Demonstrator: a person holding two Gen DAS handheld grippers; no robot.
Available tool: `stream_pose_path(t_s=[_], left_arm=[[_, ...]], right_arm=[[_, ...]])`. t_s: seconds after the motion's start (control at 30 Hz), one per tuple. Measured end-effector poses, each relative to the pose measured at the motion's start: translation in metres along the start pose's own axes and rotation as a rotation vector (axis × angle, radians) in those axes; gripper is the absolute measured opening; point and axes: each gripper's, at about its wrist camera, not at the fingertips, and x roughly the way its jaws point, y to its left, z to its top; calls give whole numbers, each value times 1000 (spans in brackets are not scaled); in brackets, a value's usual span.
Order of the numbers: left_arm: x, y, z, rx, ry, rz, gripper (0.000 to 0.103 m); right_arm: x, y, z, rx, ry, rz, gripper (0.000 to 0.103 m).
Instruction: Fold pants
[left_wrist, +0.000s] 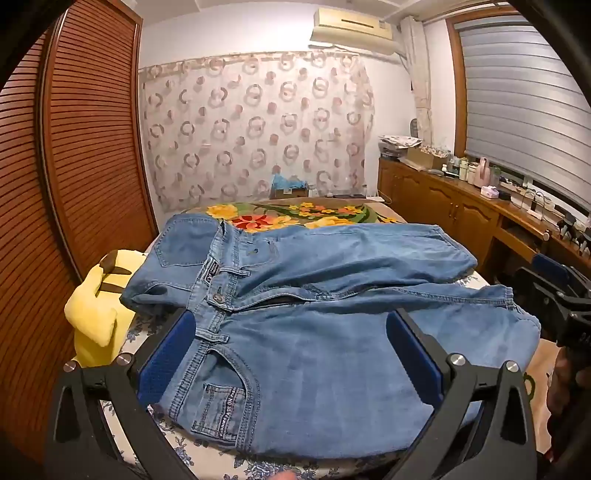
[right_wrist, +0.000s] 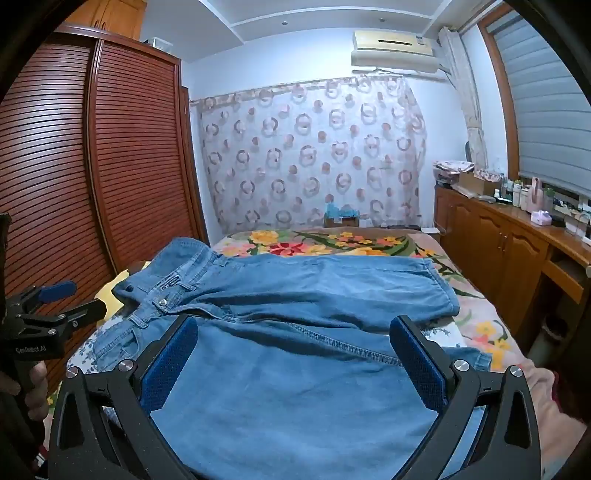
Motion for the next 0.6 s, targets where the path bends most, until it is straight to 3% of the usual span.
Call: stream_pose_path(t_s=[0.6], left_arm=[[-1,-2,-2,-14,6,-7,103]], right_arm=[[-4,3,0,-3,-2,-5,103]])
